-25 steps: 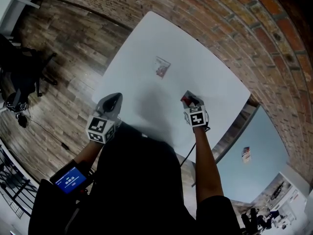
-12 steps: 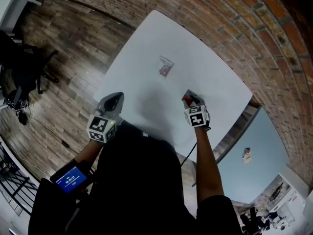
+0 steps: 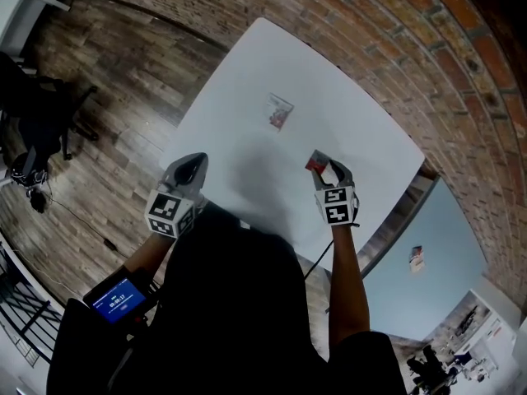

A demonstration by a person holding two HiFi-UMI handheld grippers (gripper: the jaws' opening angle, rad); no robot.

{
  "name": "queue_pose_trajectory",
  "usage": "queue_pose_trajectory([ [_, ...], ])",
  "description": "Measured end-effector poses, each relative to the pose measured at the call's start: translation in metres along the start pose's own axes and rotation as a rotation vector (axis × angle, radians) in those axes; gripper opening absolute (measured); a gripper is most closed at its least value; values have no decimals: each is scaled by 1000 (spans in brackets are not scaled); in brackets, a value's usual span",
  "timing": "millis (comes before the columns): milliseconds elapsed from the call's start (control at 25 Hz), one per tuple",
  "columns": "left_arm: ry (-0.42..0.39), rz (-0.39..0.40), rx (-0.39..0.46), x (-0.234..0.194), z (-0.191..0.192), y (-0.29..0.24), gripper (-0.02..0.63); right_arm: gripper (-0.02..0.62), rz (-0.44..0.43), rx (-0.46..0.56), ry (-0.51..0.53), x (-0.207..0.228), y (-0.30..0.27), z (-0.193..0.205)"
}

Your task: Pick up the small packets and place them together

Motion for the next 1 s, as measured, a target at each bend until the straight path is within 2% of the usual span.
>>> queue_pose_trajectory([
  [120,-17,38,-12,2,-3,-14,0,196,29,145,-83,-6,42,-22],
  [200,-43,72,-36,6,-4,-28,0,162,33,272,-126,-14,76,-39],
  [240,-58,94,-48,10,-4,-36,0,119,31,337,-131,-19,94,-47],
  [280,-78,119,-60,14,-5,-44,0,0,28,405,-129,-26,112,-57],
  [440,-181,204,-98,24,-13,-81,0,3,88,687,-187,-47,175,-97],
  [520,-237,223,-105,29,-17,-101,0,3,137,764,-249,-48,198,-105],
  [680,-352,270,-168,41,-6,-137,9,3,162,823,-306,-59,228,-105],
  [800,-366,291,-232,39,2,-161,165,3,187,851,-293,-66,241,-99],
  [880,-377,288,-263,33,3,-176,187,3,231,837,-255,-72,238,-91],
  [1000,-450,290,-307,31,10,-193,198,3,274,763,-260,-80,232,-67],
])
Point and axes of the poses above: the fingertips, and each gripper's own axes: y backward along the fingers, x to its right, z out of its underside, the point moved 1 cm from there along y, backward along the fingers, and after that the axes turned 2 degrees about -x, right-handed, at the moved point
